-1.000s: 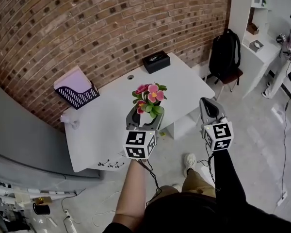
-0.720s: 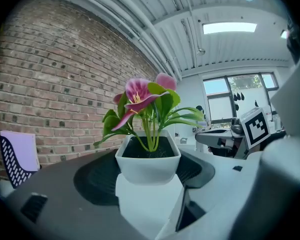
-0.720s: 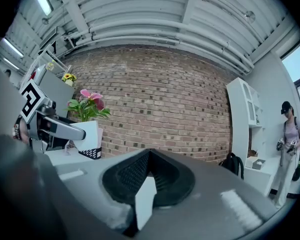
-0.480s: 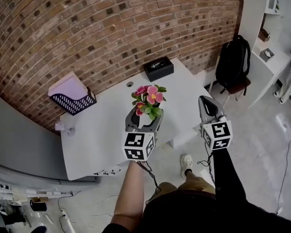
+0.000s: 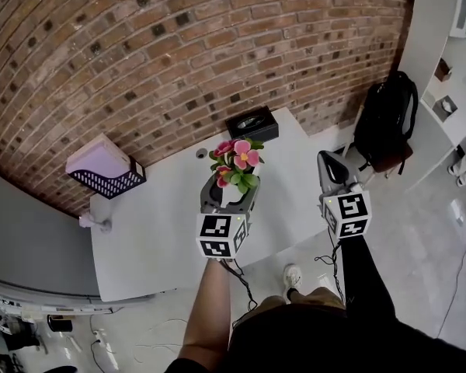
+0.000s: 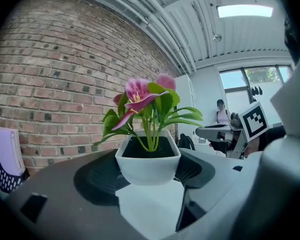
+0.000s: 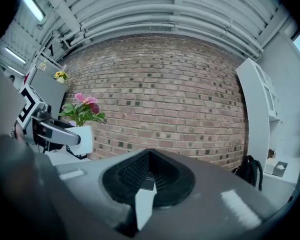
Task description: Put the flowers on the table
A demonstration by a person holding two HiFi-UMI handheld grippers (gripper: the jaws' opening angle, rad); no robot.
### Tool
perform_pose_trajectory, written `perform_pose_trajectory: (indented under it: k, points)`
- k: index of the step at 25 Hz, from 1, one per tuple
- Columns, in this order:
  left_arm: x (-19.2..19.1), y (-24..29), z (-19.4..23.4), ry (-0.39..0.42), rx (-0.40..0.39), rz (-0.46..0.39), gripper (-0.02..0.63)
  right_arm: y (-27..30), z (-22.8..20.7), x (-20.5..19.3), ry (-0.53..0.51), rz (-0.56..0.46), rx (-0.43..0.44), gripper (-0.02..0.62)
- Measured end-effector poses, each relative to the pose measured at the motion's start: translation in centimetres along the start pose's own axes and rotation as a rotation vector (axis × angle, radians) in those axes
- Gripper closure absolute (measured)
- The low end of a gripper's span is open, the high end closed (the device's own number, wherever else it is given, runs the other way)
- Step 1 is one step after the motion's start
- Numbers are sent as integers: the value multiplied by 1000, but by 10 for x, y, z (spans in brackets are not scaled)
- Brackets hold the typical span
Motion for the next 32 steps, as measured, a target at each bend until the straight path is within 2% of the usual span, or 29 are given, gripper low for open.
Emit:
perform_pose_trajectory:
  k: [6, 11, 23, 27, 32]
  points:
    - [0, 48, 2, -3, 22, -1, 265, 38, -31, -17, 11, 0, 25, 595]
    - [-2, 68, 7, 10, 42, 7, 265, 57, -41, -32, 33, 18, 30, 595]
    - [-15, 104, 19, -5, 5, 35, 264, 80, -52, -50, 54, 66, 3, 595]
    - [-28, 125, 15, 6, -10, 33, 265, 82, -55, -59, 43, 95, -1, 595]
    - [-65, 155, 8, -47, -41, 74, 265, 82, -64, -66, 31, 131, -14, 597]
Point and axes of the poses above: the fingertips, and each gripper's own axes: y forward along the fingers, z to its left, x out of its top, the point moved 2 cm from there along -y, backward along the fingers, and after that the axes turned 6 degrees about -y, right-handed, at the moved point
